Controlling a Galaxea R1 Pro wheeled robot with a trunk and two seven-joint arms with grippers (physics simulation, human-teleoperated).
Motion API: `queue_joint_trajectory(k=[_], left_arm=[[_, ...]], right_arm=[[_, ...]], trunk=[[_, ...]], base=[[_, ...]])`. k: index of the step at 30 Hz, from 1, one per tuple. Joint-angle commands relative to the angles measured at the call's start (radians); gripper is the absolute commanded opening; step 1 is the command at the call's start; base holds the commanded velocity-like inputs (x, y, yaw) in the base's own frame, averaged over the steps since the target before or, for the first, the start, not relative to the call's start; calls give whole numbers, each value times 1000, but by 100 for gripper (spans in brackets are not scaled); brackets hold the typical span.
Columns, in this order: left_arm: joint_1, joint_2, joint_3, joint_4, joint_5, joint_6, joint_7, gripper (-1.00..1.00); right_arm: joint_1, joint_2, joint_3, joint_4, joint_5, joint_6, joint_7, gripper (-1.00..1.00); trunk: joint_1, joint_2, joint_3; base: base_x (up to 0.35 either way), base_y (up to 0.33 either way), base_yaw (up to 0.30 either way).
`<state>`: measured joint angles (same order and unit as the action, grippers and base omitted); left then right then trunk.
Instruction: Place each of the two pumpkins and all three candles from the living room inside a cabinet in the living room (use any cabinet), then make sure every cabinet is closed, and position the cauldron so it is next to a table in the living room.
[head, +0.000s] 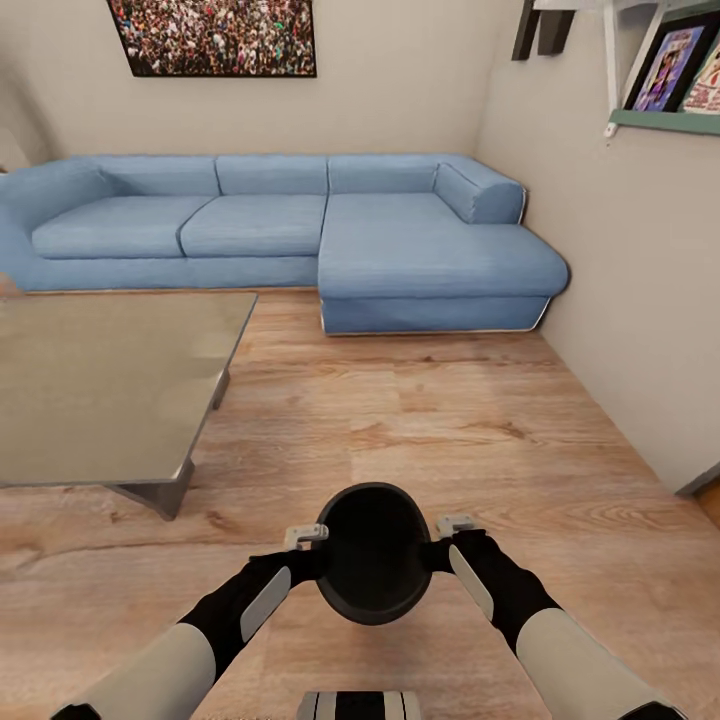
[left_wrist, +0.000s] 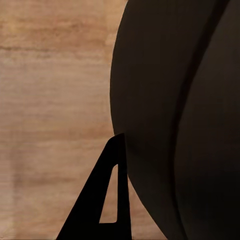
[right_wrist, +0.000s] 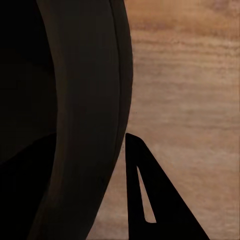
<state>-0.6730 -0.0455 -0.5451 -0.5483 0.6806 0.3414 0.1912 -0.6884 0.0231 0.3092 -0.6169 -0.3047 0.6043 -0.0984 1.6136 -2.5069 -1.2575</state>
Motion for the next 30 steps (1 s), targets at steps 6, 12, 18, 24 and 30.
queue_joint_trajectory(k=[6, 12, 18, 24, 30], left_arm=[[0, 1, 24, 2, -12, 2, 40, -100], [0, 2, 24, 1, -12, 1, 40, -100], [0, 6, 24, 0, -12, -3, 39, -100], [0, 7, 24, -1, -12, -4, 39, -100], [0, 7, 24, -1, -12, -4, 39, -100]], right_arm=[[0, 0, 1, -1, 18, -74, 3, -100], [0, 1, 1, -1, 18, -74, 3, -100], [0, 1, 1, -1, 18, -74, 3, -100], [0, 1, 1, -1, 18, -74, 2, -100], [0, 1, 1, -1, 18, -74, 2, -100]], trunk=[[0, 0, 6], [0, 0, 12], [0, 0, 18], [0, 0, 24], [0, 0, 31]], base=[[0, 0, 251], [0, 0, 246], [0, 0, 243], [0, 0, 240], [4, 0, 234]])
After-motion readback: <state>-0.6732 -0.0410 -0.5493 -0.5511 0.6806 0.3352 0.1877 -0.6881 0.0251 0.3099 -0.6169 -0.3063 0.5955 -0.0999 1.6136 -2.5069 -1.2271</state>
